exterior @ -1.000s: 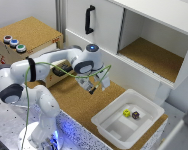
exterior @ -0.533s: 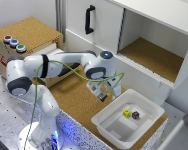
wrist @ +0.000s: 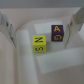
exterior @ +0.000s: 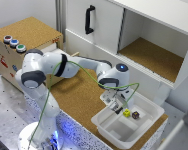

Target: Pick up the yellow block

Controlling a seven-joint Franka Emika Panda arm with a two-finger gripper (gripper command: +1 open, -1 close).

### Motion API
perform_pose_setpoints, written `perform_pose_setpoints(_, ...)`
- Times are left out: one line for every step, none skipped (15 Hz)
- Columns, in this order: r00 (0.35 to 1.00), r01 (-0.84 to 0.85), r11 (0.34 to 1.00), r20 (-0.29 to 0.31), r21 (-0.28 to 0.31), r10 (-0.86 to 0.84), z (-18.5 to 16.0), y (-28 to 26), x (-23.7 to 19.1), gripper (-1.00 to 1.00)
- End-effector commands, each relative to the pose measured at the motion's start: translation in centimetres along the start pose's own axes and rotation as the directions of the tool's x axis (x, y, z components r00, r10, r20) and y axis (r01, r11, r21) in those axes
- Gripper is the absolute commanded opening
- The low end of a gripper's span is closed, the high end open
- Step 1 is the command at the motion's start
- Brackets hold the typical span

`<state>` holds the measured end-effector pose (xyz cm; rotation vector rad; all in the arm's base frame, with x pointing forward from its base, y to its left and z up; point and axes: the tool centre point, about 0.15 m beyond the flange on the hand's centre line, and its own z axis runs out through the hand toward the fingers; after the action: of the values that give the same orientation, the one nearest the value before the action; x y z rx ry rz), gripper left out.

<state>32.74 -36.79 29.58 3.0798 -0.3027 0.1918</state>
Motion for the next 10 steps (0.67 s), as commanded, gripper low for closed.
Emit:
perform_pose_setpoints(0.999, 0.031, 0.995, 0.029, 0.094, -0.034, 5.6, 1.3, 4.3, 1.00)
perform_pose_setpoints(0.999, 0.030, 0.995, 0.017, 0.094, -0.032, 6.2, 1.3, 4.8, 1.00)
perform_pose_setpoints(1.000, 0.024, 0.995, 0.012, 0.095, -0.026, 6.6, 1.3, 5.2, 1.00)
perform_pose_setpoints(1.000, 0.024, 0.996, 0.008, 0.090, -0.025, 7.2, 1.2, 5.7, 1.00)
perform_pose_setpoints(0.999, 0.031, 0.995, 0.010, 0.090, -0.032, 7.8, 1.0, 6.1, 1.00)
perform_pose_setpoints(0.999, 0.043, 0.996, 0.014, 0.081, -0.044, 8.4, 0.7, 6.4, 1.00)
perform_pose_setpoints(0.999, 0.050, 0.996, 0.016, 0.075, -0.051, 8.8, 0.5, 6.7, 1.00)
perform_pose_setpoints(0.998, 0.053, 0.996, 0.010, 0.070, -0.054, 9.1, 0.3, 7.0, 1.00)
perform_pose_setpoints(0.999, 0.051, 0.997, 0.005, 0.066, -0.052, 9.2, 0.1, 7.3, 1.00)
perform_pose_setpoints(0.999, 0.050, 0.997, 0.005, 0.060, -0.050, 9.4, 0.1, 7.7, 1.00)
